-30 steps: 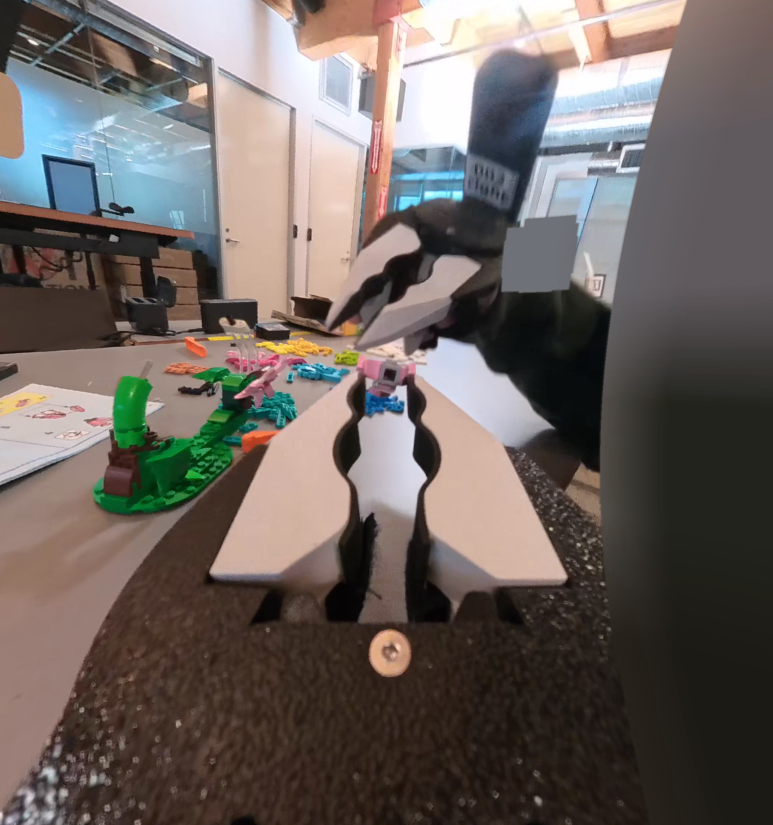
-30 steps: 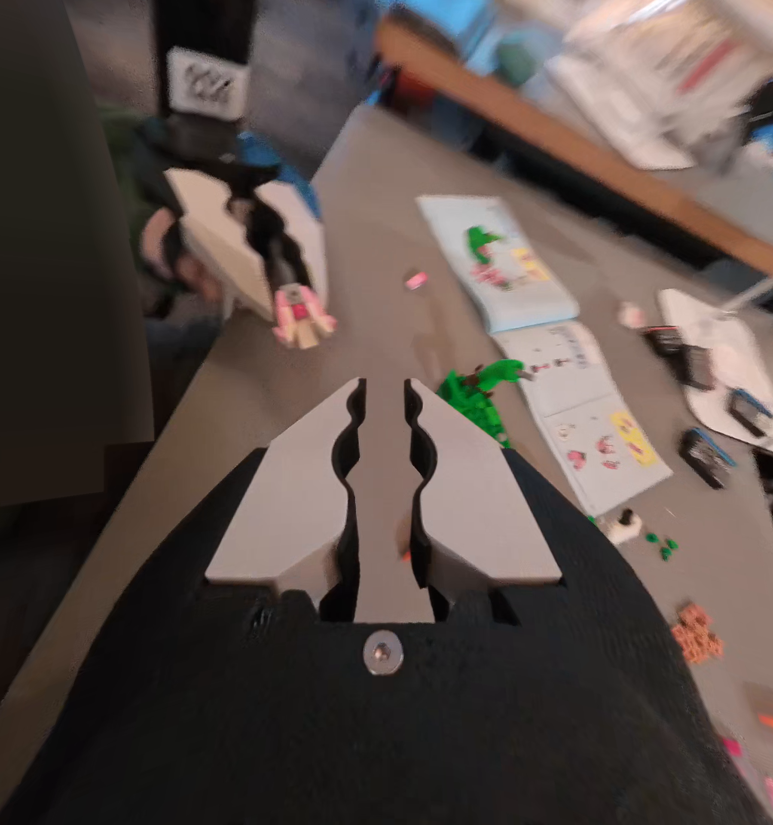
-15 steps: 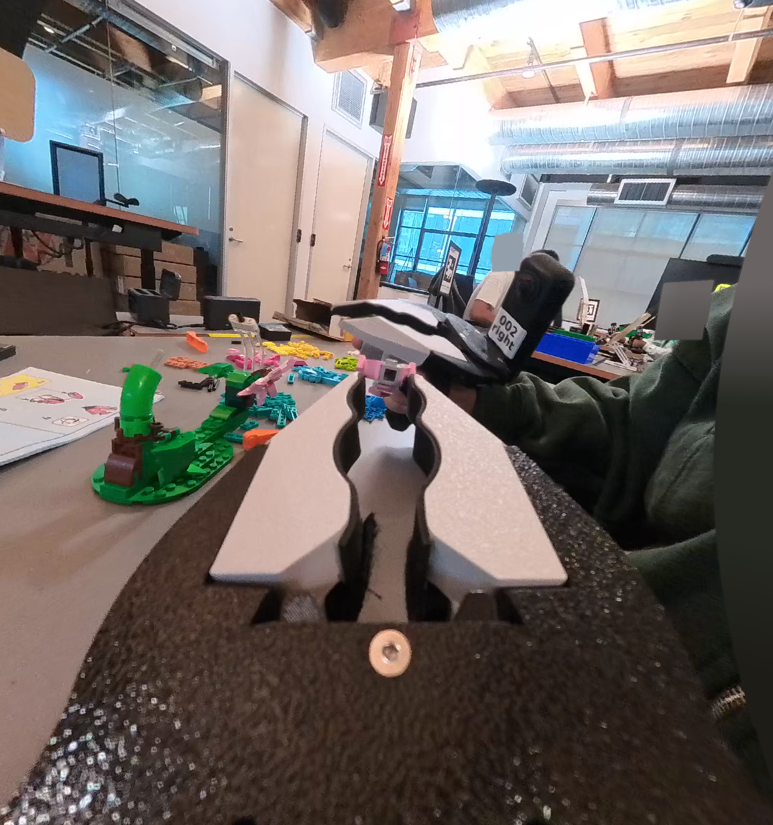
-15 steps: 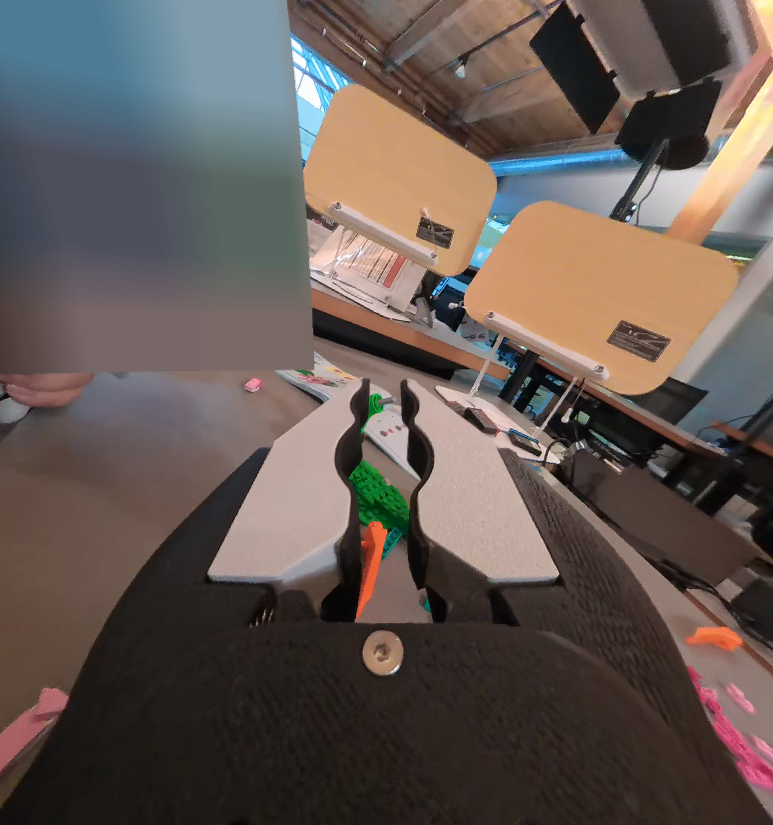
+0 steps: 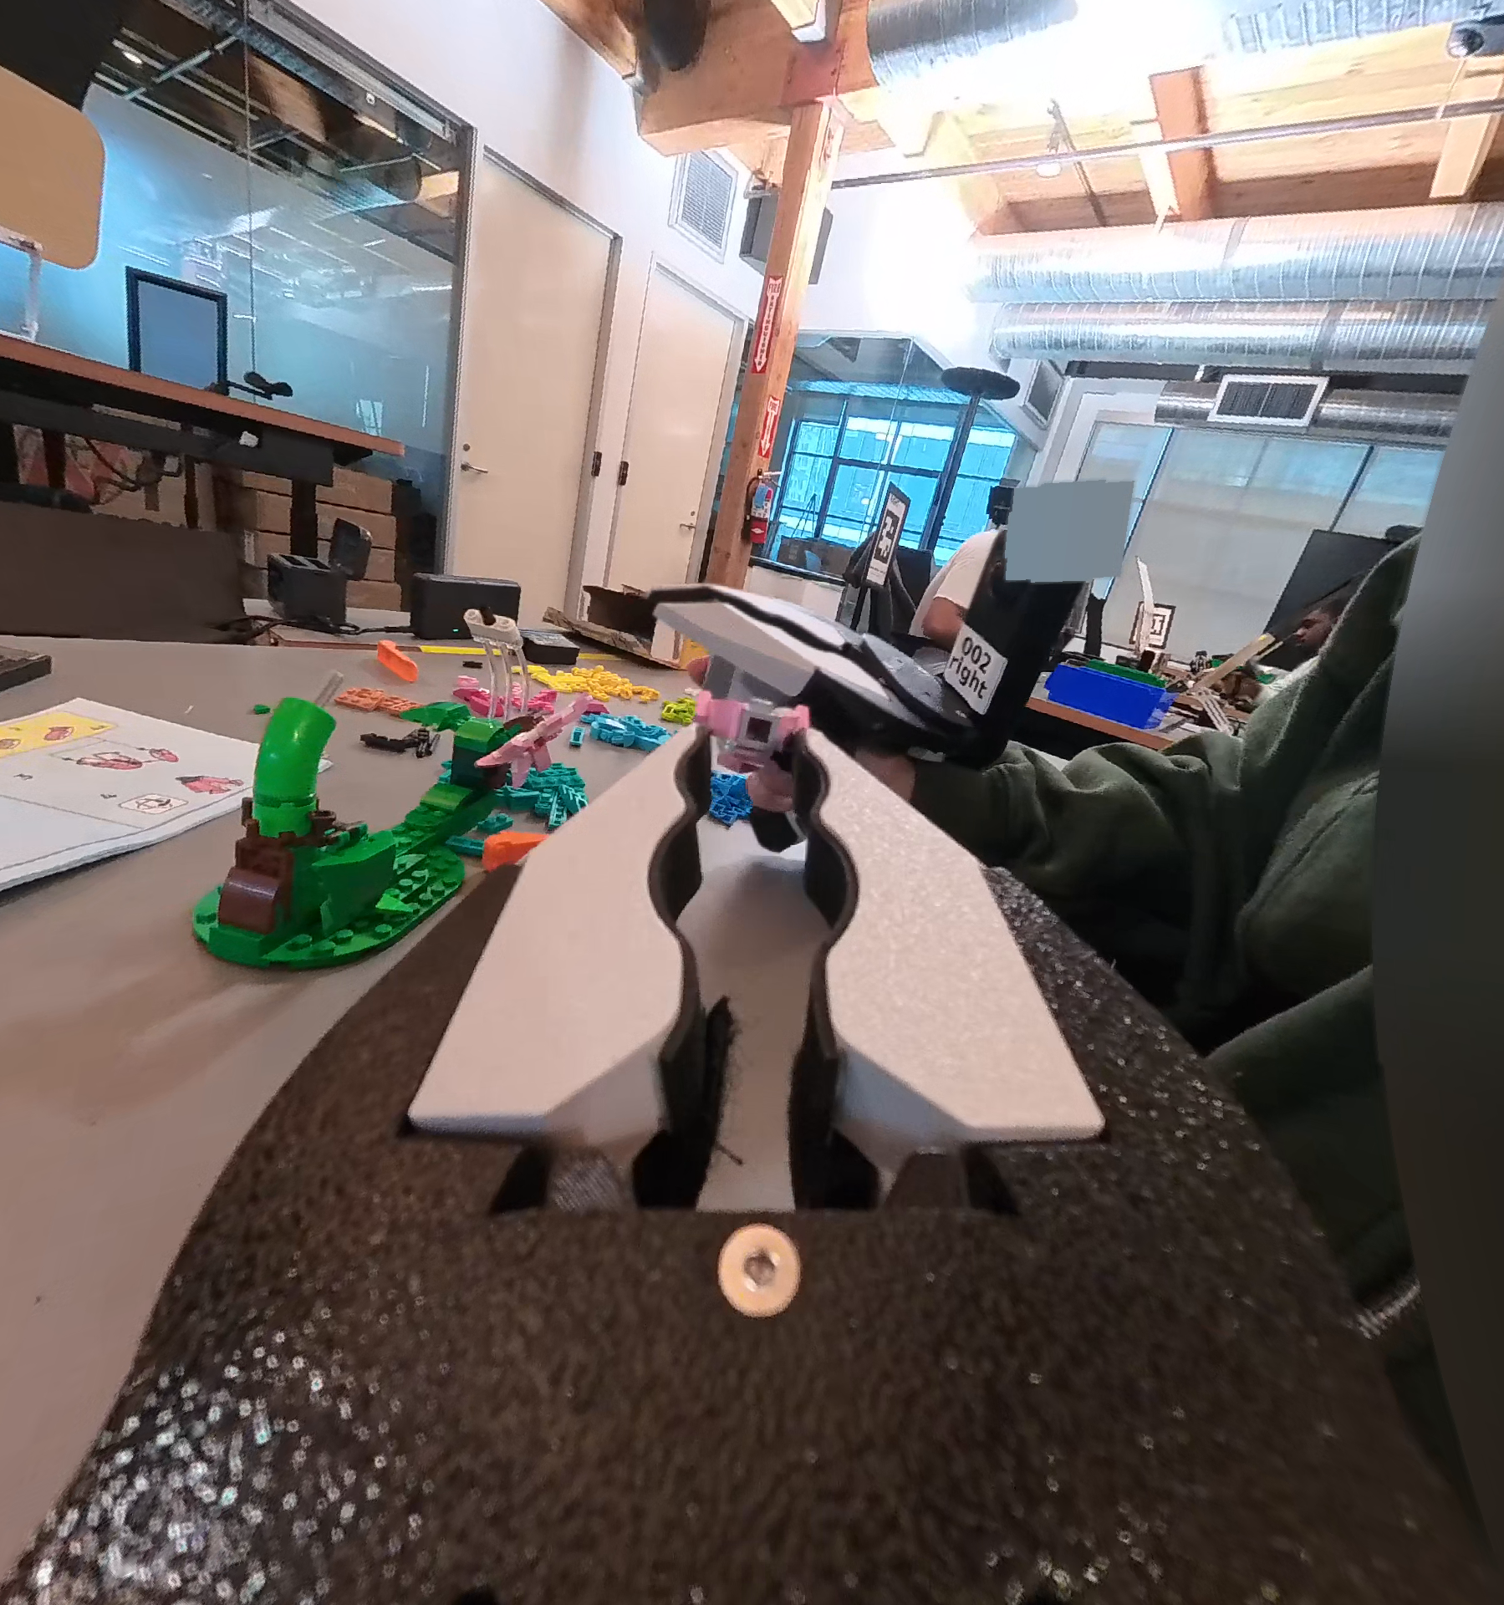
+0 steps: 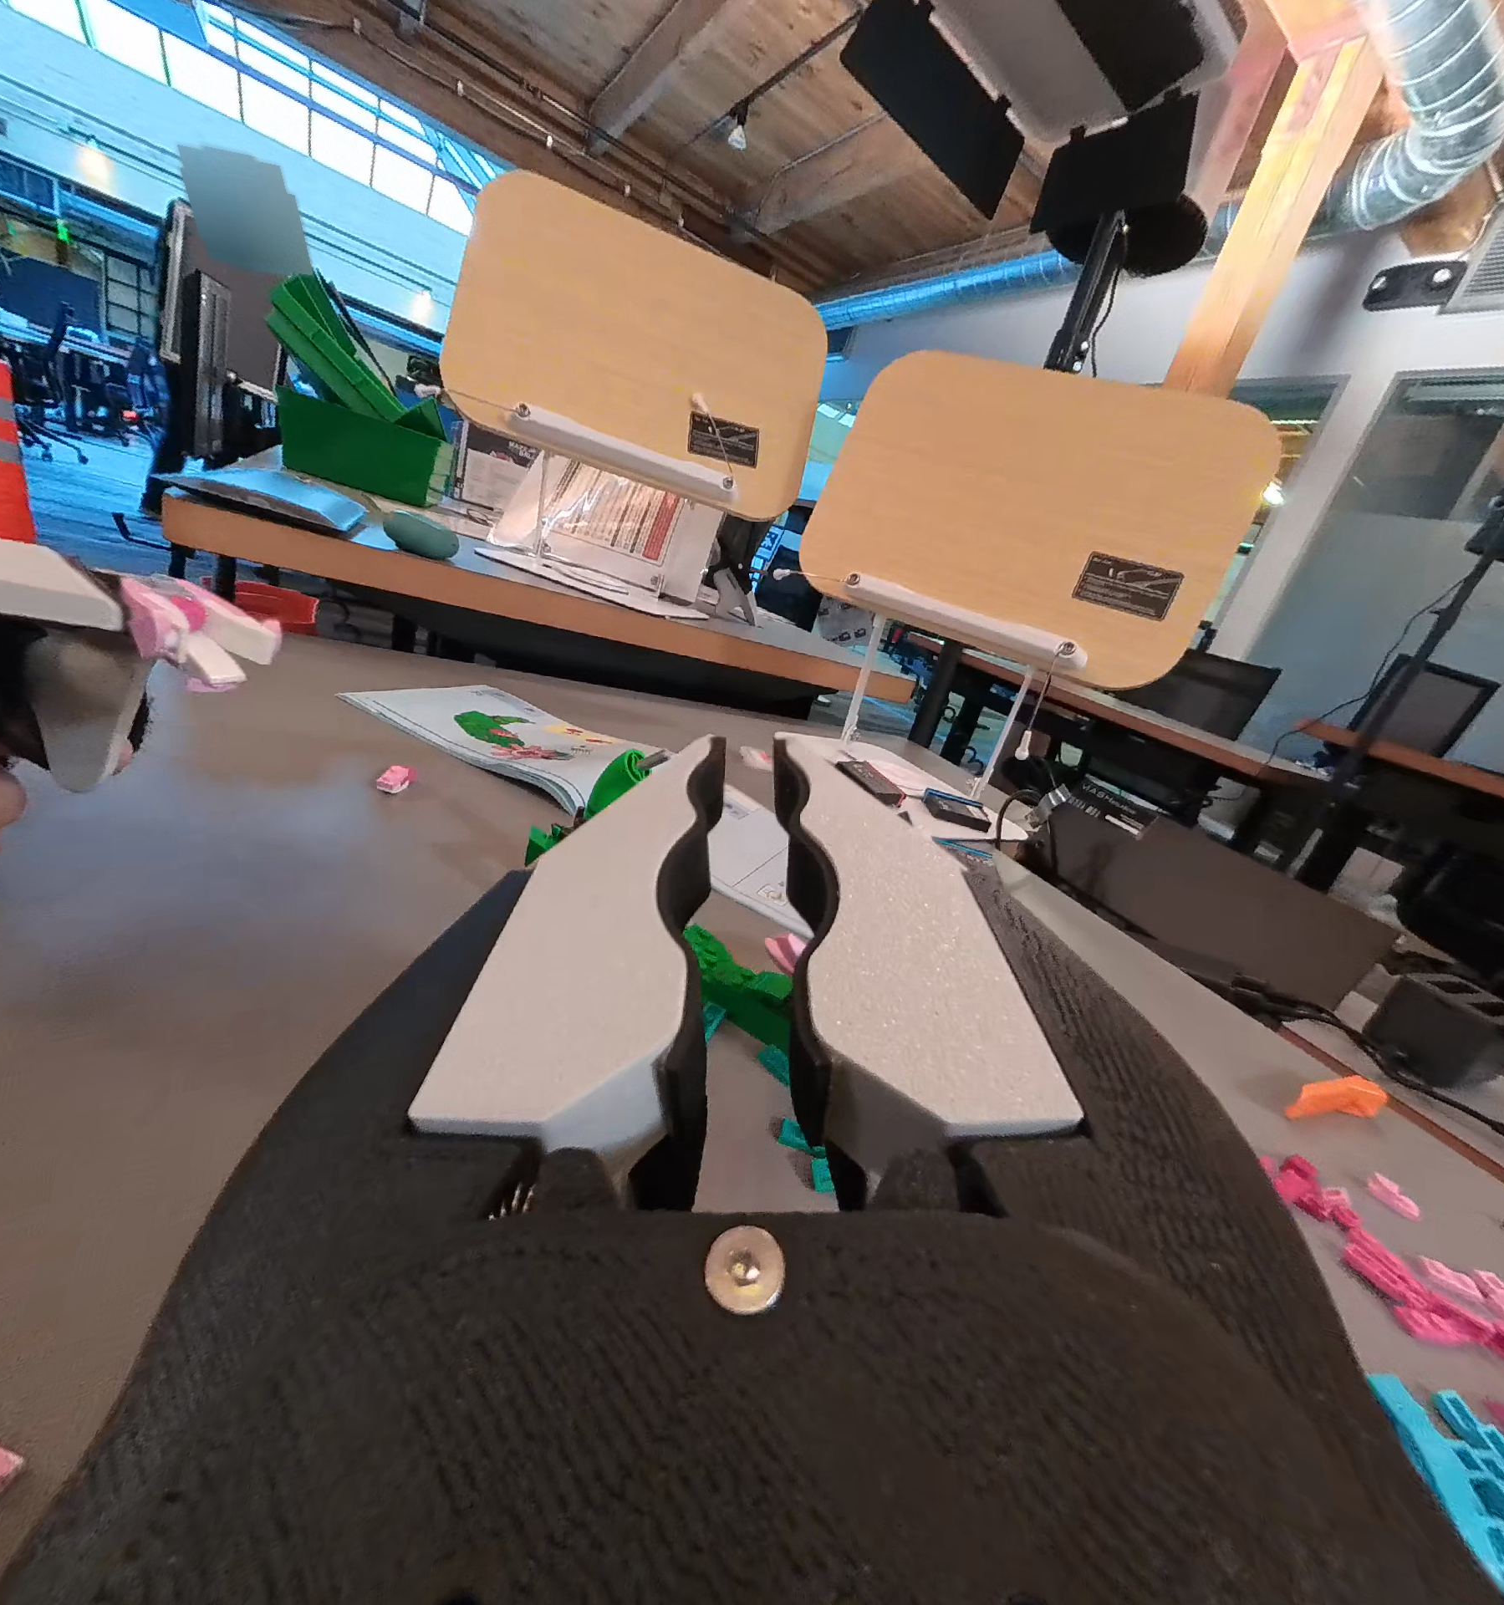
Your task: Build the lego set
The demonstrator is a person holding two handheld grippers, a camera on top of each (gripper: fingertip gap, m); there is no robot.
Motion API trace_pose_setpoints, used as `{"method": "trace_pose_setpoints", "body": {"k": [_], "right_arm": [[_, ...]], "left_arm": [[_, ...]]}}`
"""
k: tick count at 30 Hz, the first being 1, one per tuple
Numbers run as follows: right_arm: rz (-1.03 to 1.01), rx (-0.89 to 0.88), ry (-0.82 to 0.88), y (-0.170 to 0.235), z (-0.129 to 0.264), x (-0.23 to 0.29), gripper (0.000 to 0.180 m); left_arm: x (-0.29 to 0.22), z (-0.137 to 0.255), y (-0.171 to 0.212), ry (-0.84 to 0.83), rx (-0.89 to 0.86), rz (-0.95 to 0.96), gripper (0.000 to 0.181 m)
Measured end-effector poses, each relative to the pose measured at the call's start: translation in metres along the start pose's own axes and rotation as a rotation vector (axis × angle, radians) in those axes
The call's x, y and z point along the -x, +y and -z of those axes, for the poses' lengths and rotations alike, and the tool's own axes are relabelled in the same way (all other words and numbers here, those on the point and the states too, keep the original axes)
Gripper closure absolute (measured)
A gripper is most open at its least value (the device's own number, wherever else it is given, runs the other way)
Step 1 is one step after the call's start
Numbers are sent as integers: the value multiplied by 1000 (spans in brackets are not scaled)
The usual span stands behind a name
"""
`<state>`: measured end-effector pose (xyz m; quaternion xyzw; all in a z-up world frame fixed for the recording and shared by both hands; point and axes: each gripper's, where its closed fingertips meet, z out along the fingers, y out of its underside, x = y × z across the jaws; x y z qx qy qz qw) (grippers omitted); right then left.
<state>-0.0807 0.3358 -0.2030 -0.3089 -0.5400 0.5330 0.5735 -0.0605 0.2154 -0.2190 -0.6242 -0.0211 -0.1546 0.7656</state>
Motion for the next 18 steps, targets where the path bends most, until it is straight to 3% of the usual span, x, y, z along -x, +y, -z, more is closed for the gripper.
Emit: {"method": "trace_pose_setpoints", "body": {"k": [1, 4, 7, 15, 18], "right_arm": [[-2, -5, 3, -1, 1, -1, 171], [-18, -21, -6, -2, 0, 0, 171], [-10, -40, -151, -2, -7, 21, 170], [-6, -97, -308, -11, -2, 25, 169], [38, 28, -569, 6, 12, 52, 170]], "left_arm": [[1, 0, 0, -5, -3, 1, 165], [2, 0, 0, -14, -2, 2, 165], [4, -1, -2, -41, -5, 1, 165], [14, -2, -40, -209, -197, -52, 164], [15, -4, -43, -258, -198, -129, 165]]}}
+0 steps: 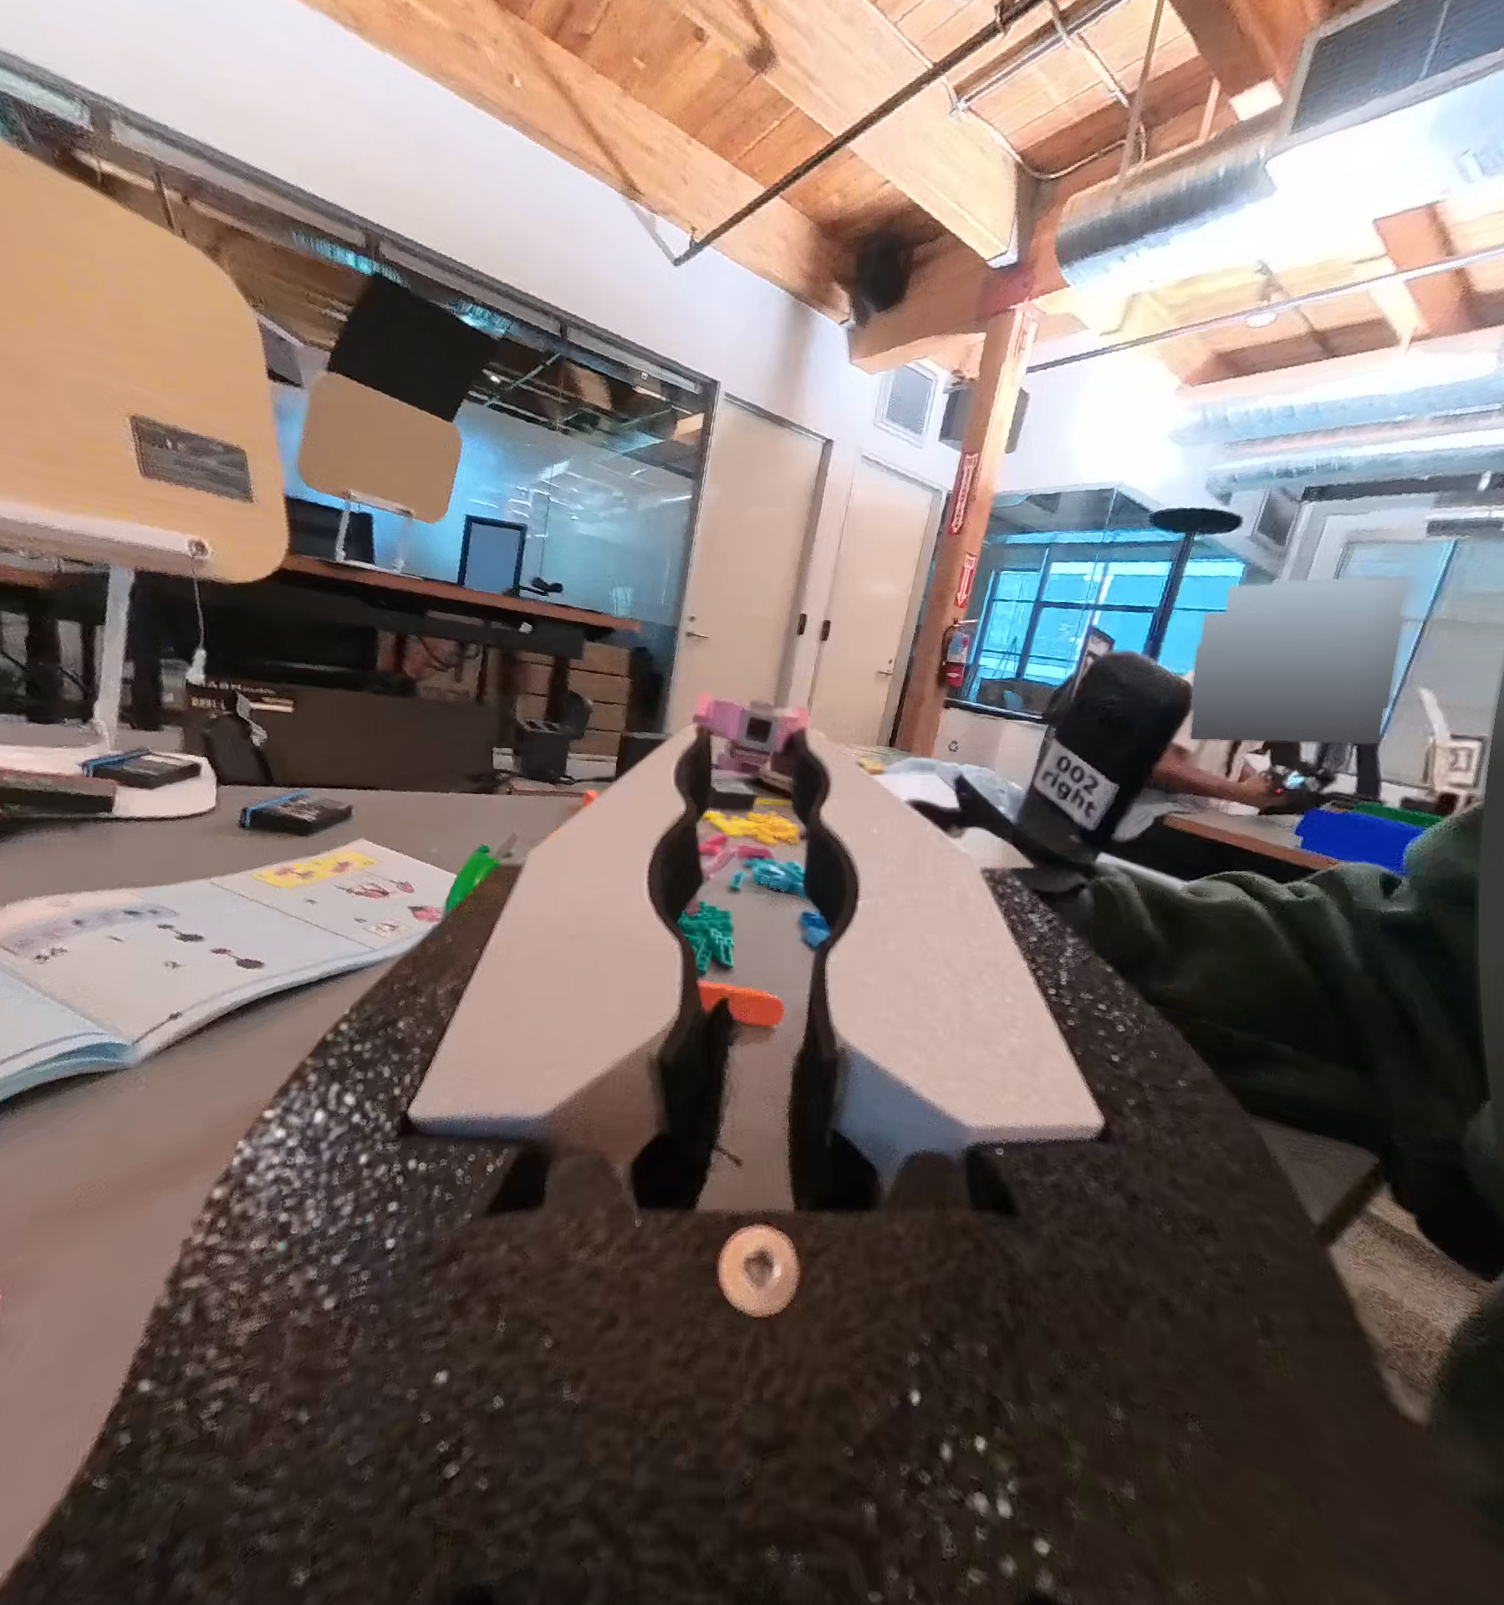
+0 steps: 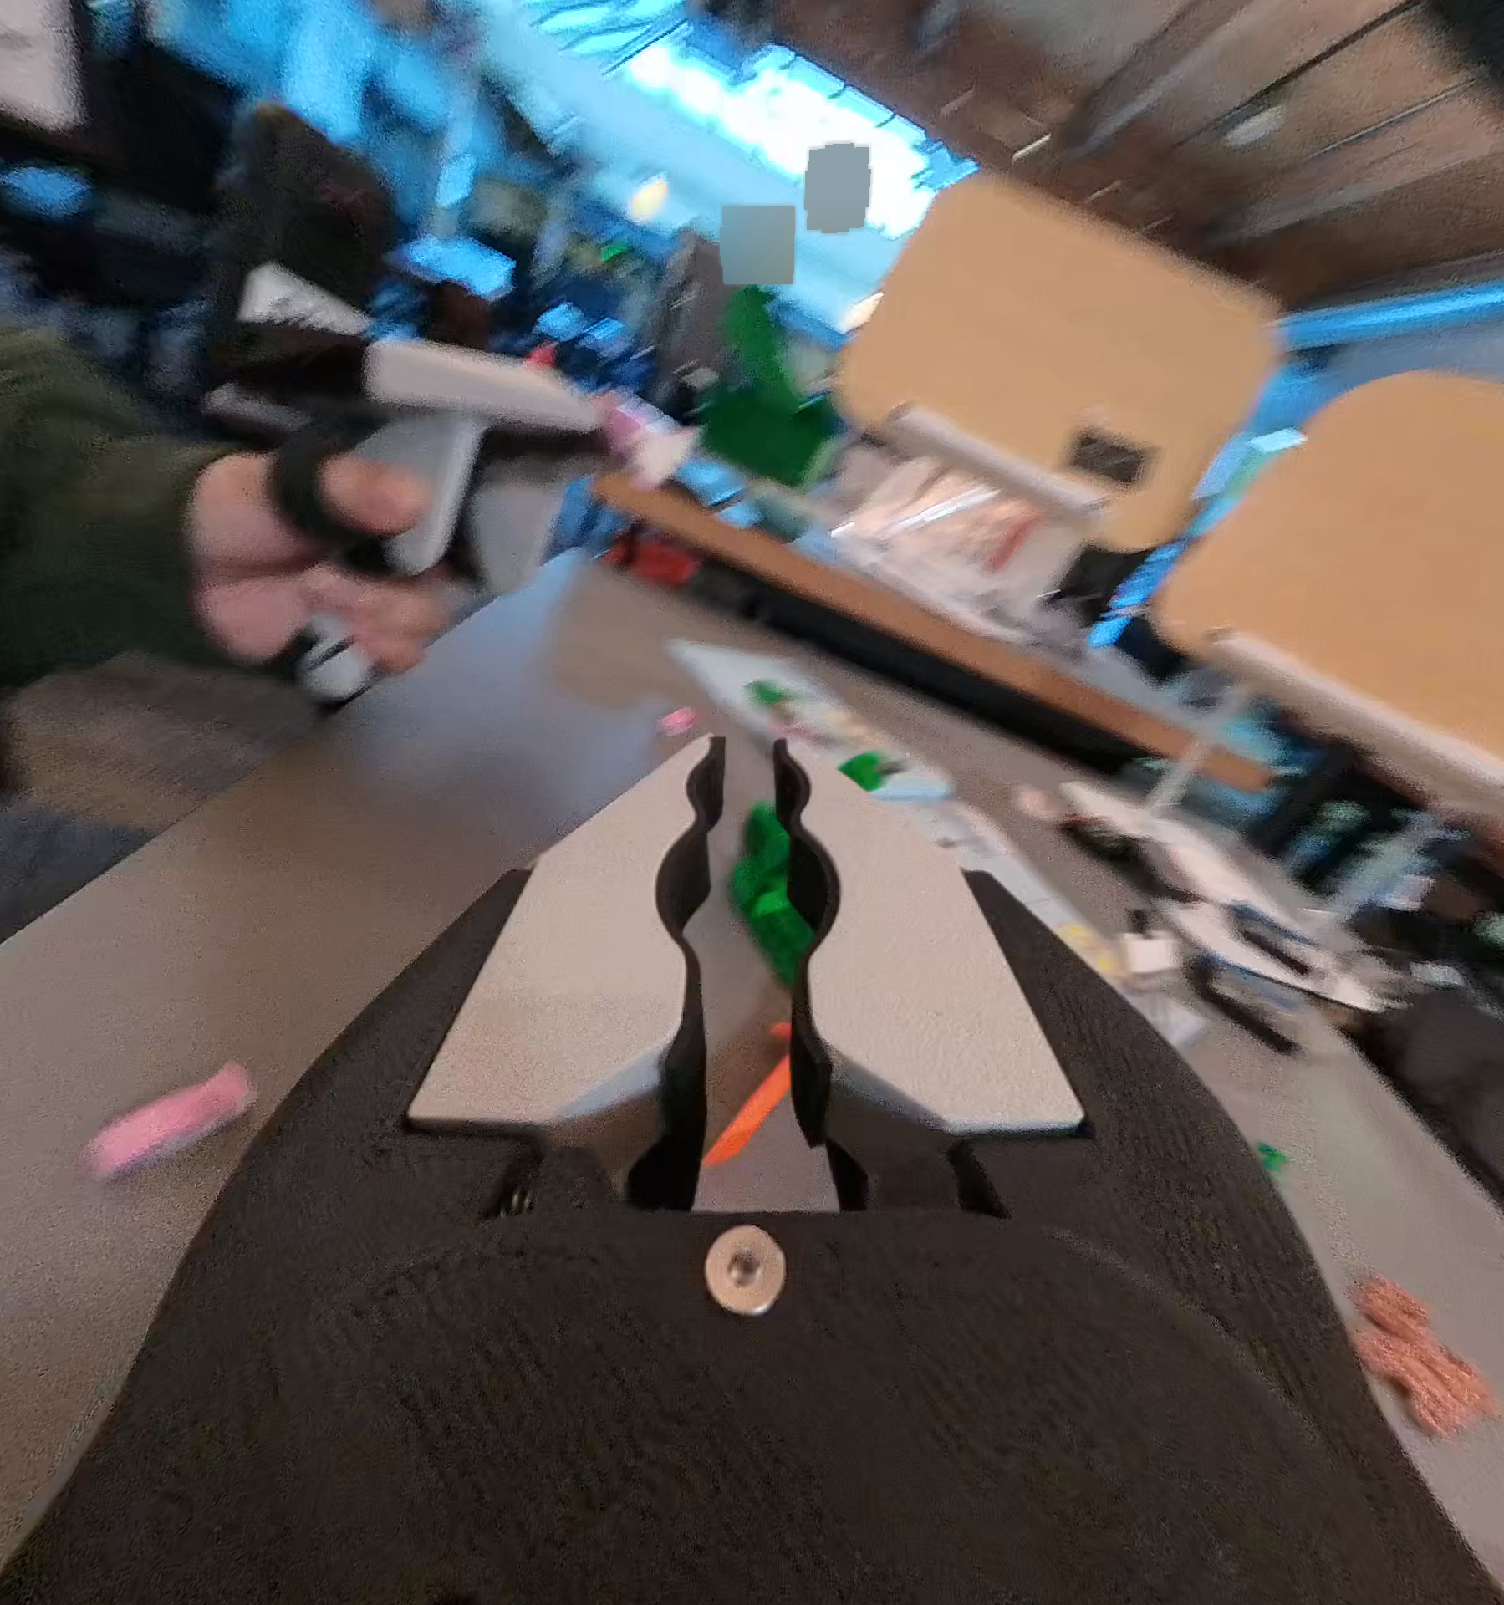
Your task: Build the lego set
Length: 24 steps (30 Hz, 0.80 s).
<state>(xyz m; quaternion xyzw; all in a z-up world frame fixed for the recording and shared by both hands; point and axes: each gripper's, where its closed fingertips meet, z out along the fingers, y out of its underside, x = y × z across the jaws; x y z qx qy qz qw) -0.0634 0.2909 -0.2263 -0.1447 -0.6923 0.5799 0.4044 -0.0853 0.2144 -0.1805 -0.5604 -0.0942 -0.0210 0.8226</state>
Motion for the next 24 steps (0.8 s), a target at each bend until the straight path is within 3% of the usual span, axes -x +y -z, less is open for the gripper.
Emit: {"method": "trace_pose_setpoints", "body": {"k": [4, 8, 18, 24], "right_arm": [[-137, 201, -405, 22, 12, 48, 166], [-269, 459, -715, 49, 45, 88, 167], [-319, 602, -877, 60, 67, 117, 173], [-248, 564, -923, 49, 56, 139, 174]], "left_arm": [[-9, -4, 12, 18, 36, -71, 165], [-17, -7, 22, 61, 23, 13, 165], [-21, -4, 18, 96, -17, 44, 165], [-22, -6, 20, 100, 2, 34, 164]]}}
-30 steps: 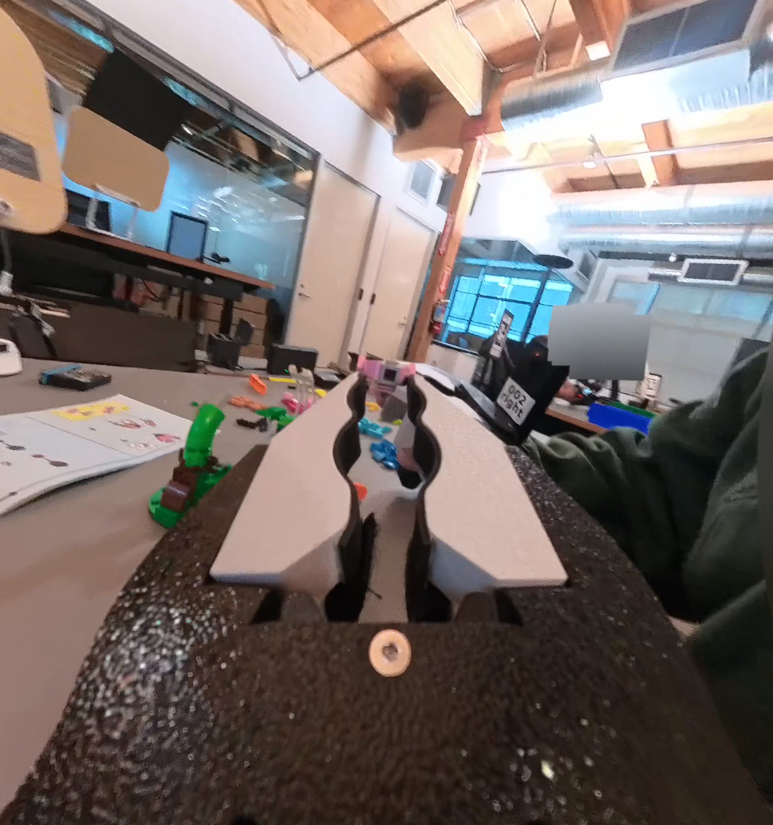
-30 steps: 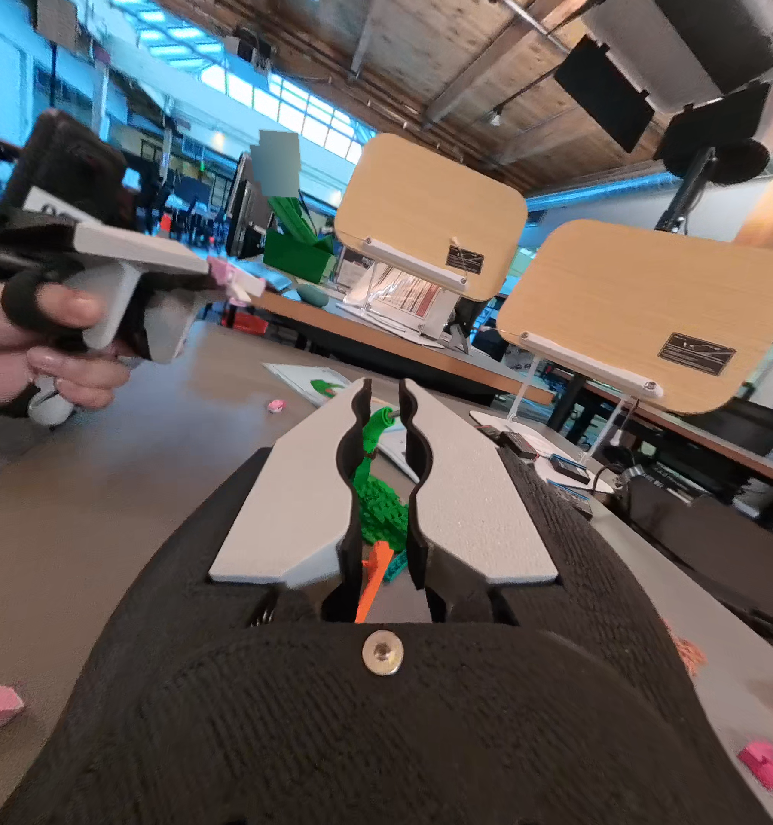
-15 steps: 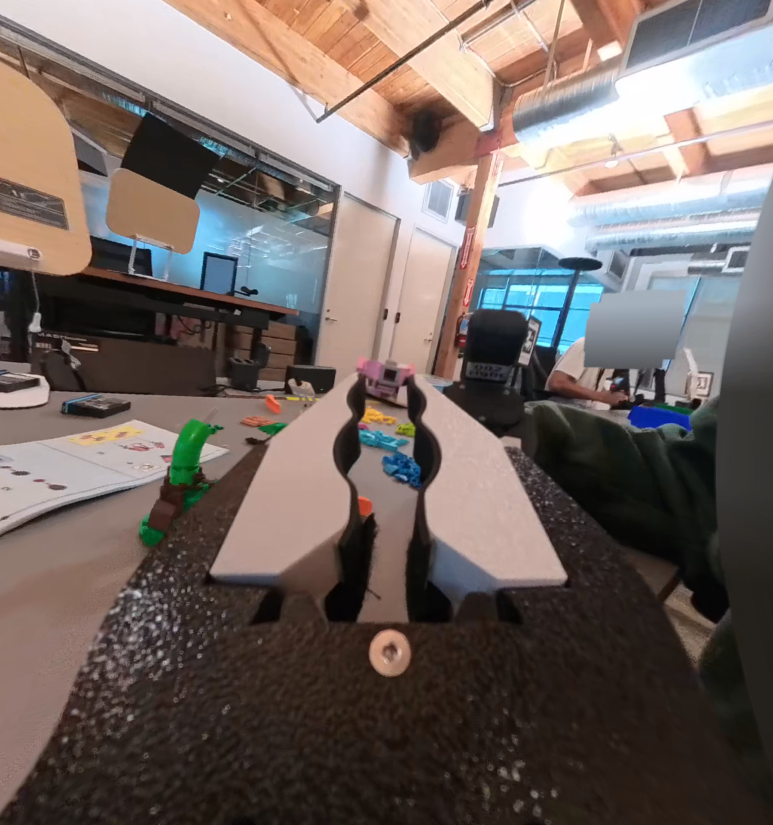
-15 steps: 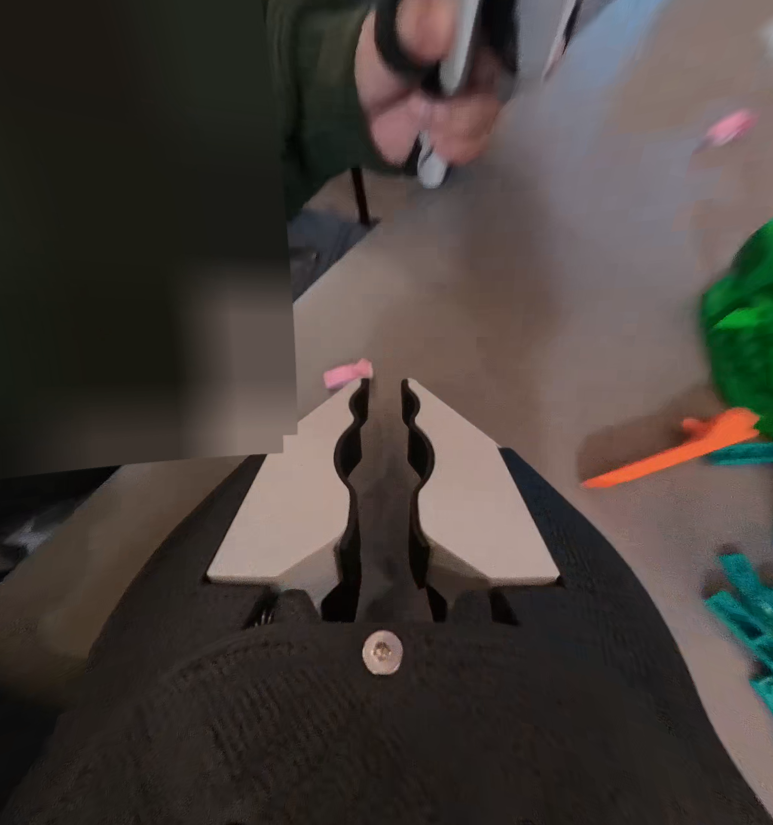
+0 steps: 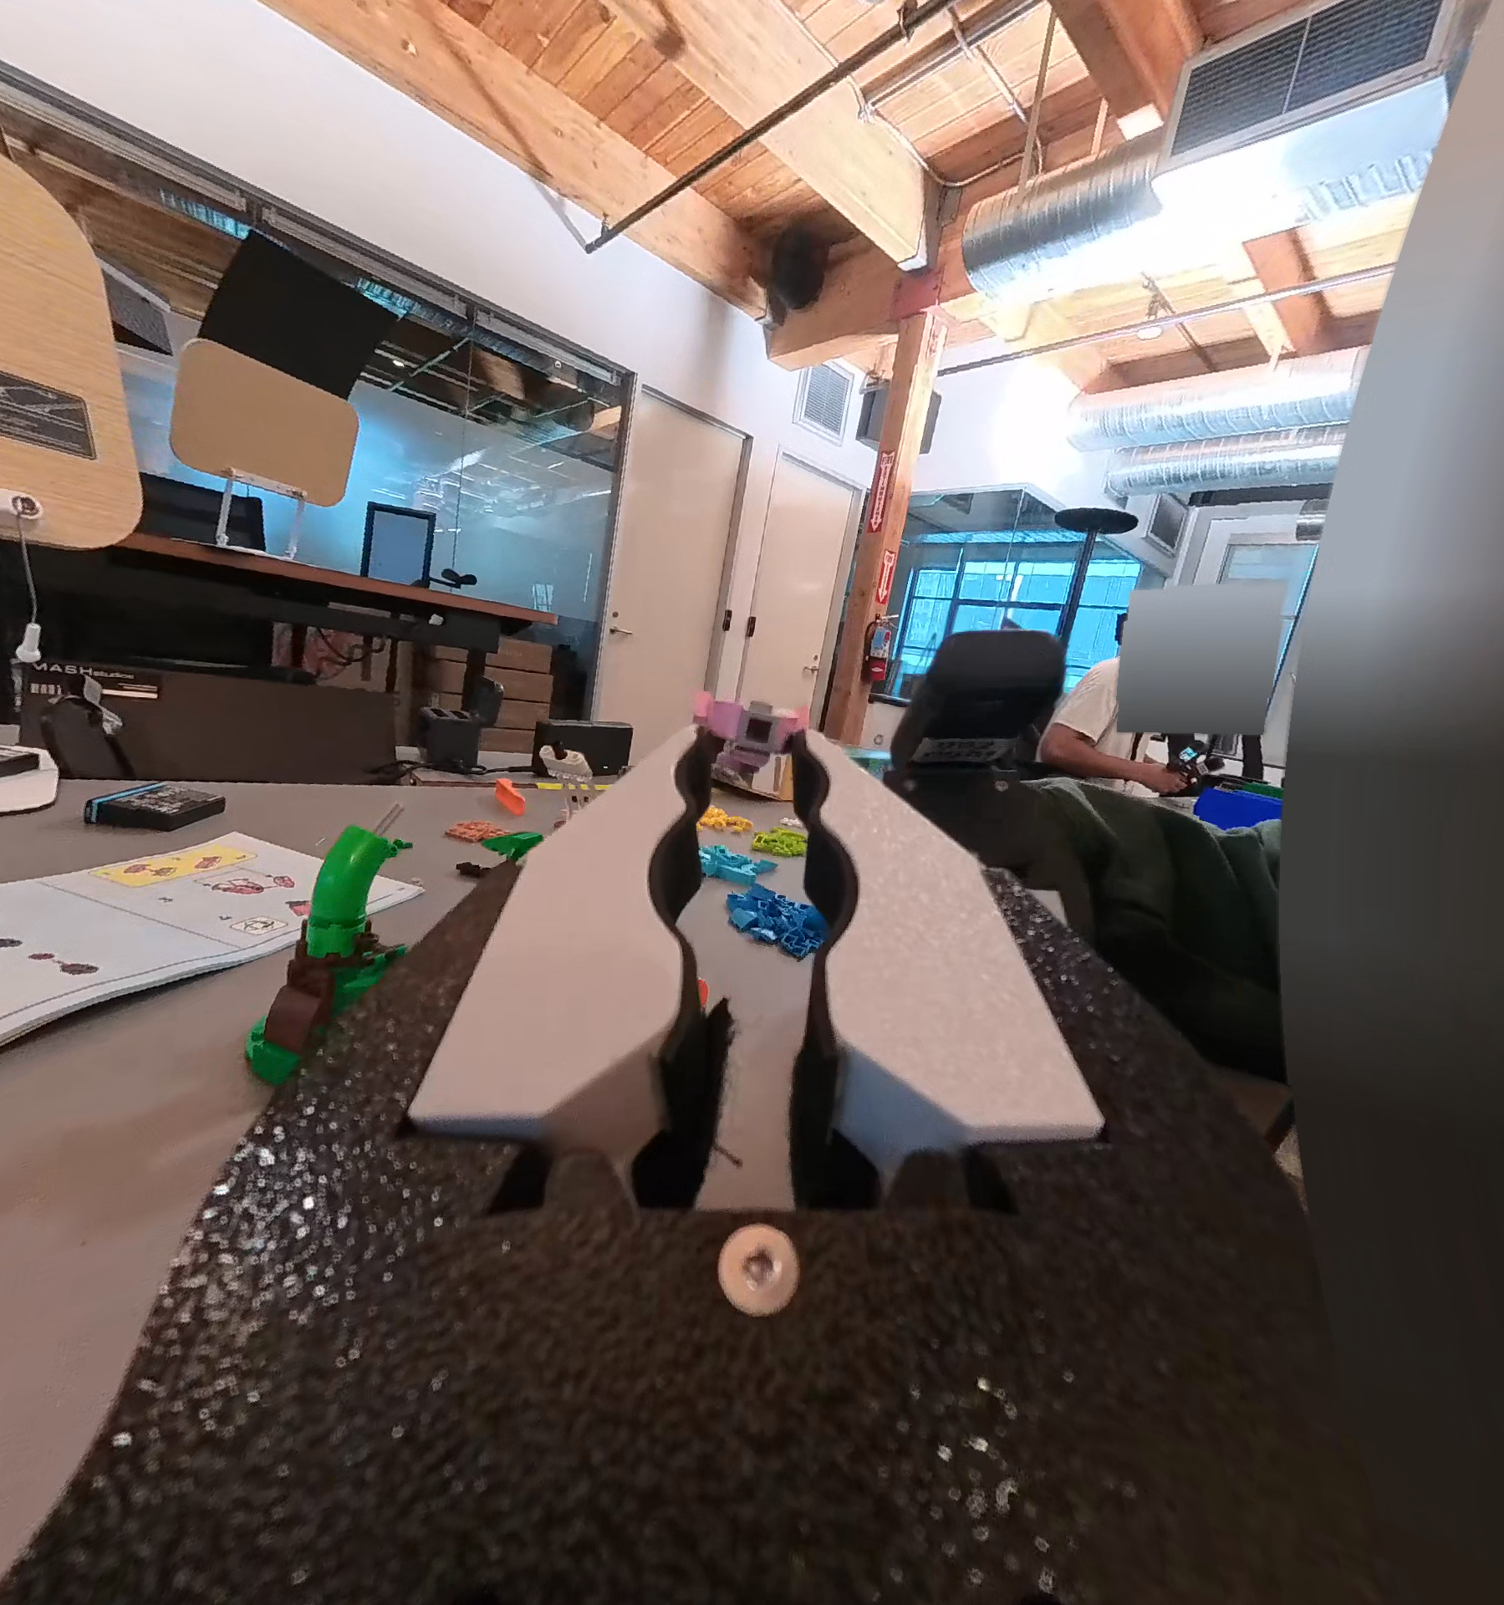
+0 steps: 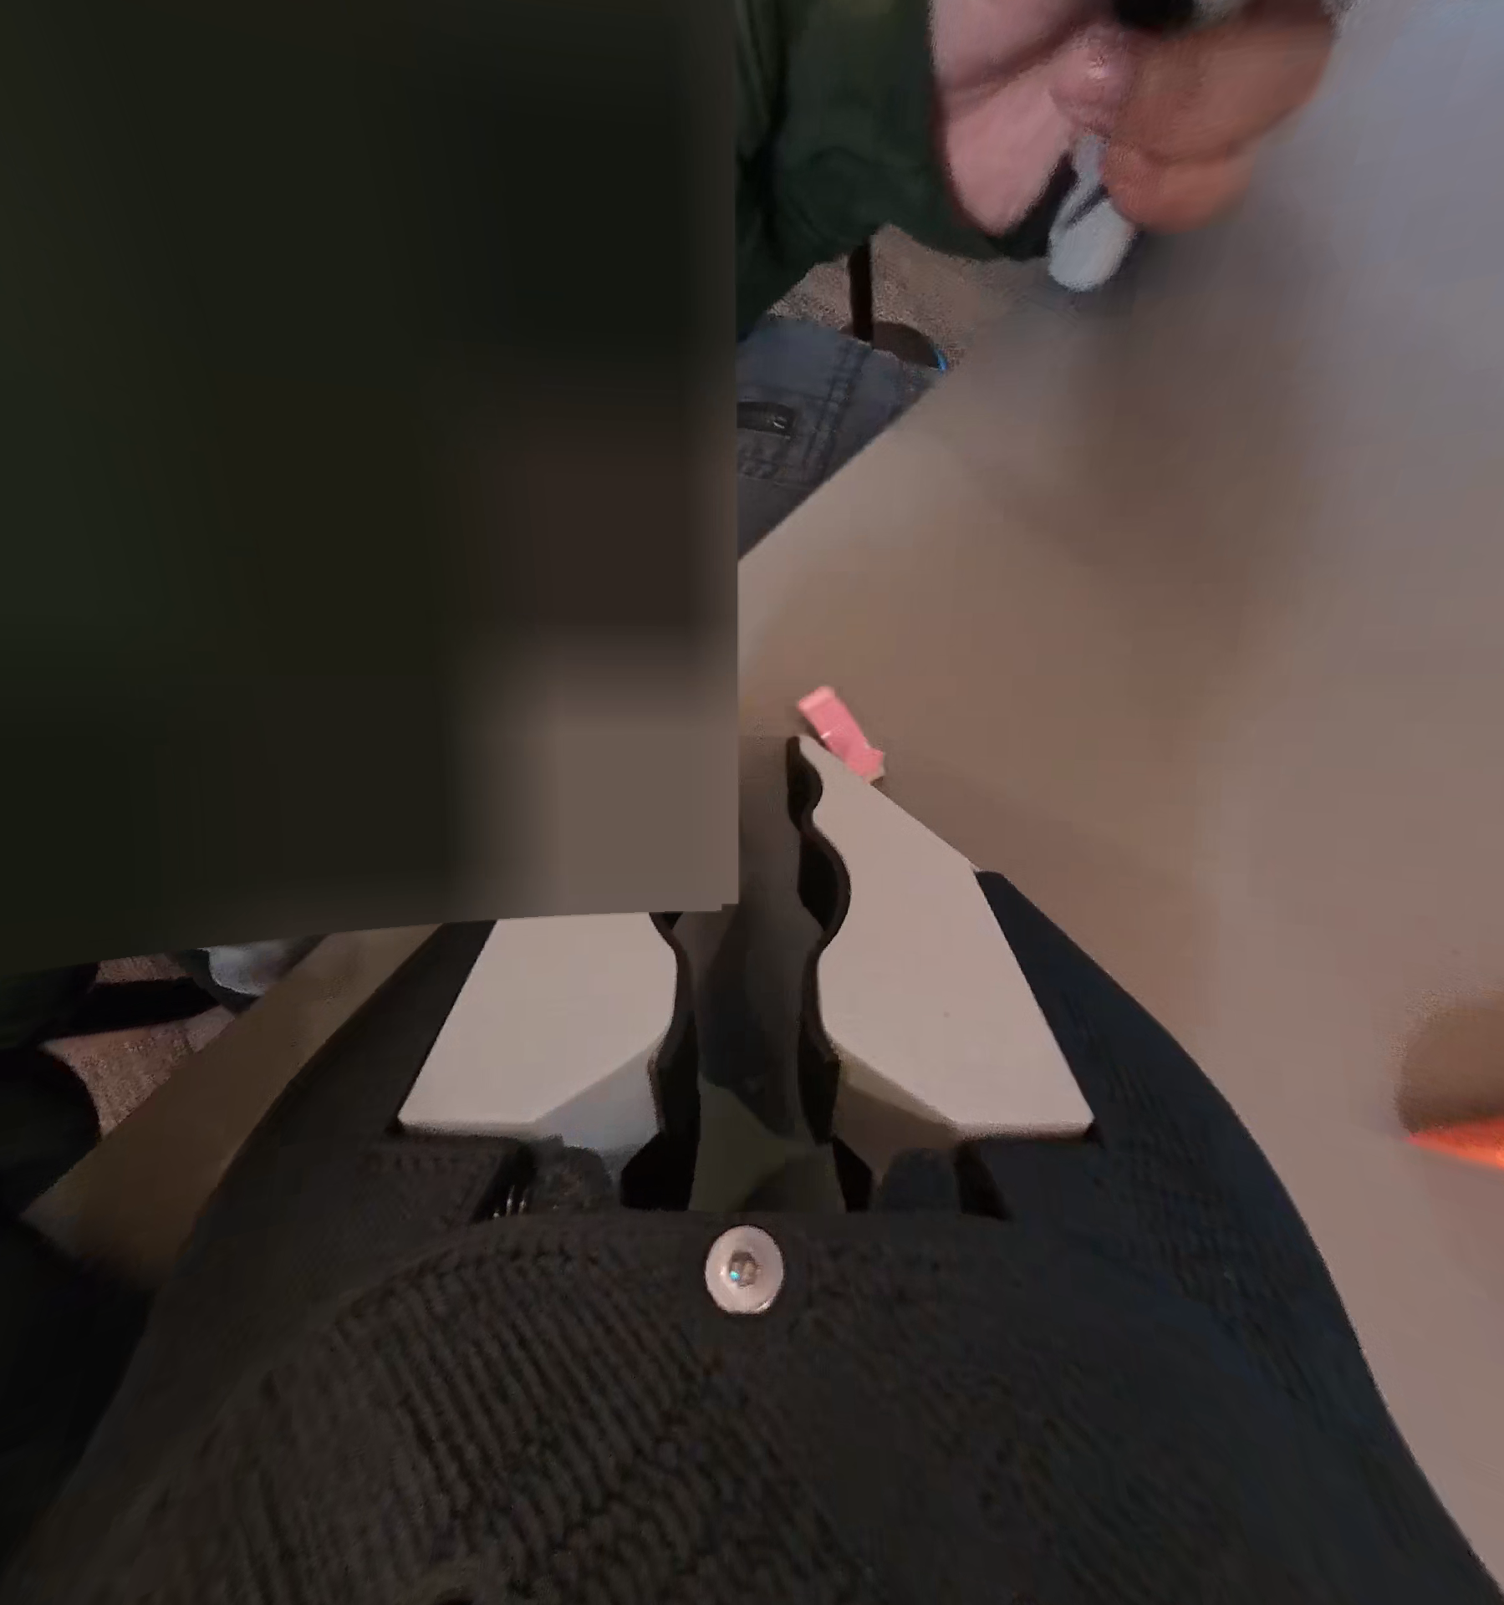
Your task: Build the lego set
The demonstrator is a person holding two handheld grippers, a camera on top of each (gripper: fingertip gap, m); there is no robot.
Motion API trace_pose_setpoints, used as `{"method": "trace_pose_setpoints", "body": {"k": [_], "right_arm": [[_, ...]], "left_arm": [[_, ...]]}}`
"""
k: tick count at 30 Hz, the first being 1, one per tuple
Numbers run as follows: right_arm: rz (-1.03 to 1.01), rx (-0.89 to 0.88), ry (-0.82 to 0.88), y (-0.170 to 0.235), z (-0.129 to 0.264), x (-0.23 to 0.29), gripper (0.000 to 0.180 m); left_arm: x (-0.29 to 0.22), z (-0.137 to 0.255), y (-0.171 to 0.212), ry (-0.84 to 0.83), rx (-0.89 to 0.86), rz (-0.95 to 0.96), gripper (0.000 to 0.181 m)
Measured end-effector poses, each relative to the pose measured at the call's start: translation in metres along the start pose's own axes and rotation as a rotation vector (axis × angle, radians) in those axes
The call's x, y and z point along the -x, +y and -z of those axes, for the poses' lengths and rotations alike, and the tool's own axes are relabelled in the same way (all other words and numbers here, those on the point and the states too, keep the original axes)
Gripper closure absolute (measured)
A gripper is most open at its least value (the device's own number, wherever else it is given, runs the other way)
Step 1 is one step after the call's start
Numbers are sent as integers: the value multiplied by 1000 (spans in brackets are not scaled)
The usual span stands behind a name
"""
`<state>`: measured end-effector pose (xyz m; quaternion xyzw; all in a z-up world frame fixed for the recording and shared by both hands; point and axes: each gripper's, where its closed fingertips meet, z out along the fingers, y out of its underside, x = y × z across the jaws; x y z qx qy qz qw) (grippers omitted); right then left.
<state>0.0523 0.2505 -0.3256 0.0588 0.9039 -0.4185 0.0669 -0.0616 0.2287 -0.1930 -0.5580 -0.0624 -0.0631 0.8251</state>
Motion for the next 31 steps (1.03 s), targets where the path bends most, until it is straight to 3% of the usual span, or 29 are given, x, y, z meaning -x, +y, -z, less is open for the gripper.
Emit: {"method": "trace_pose_setpoints", "body": {"k": [5, 9, 18, 27, 31], "right_arm": [[86, -208, 123, -32, 20, -17, 169], [101, -91, 148, -11, 3, -24, 150], [102, -33, 155, -5, 1, -26, 173], [199, -21, 500, -97, 149, -65, 173], [263, -96, 581, -117, 177, -68, 174]], "left_arm": [[4, -4, 6, -15, 44, 25, 165], [4, -6, 9, -9, 69, 26, 164], [2, -5, 6, -11, 40, 4, 165], [-4, -54, -12, 42, -92, -137, 164], [-14, -71, 2, 124, -138, -65, 165]]}}
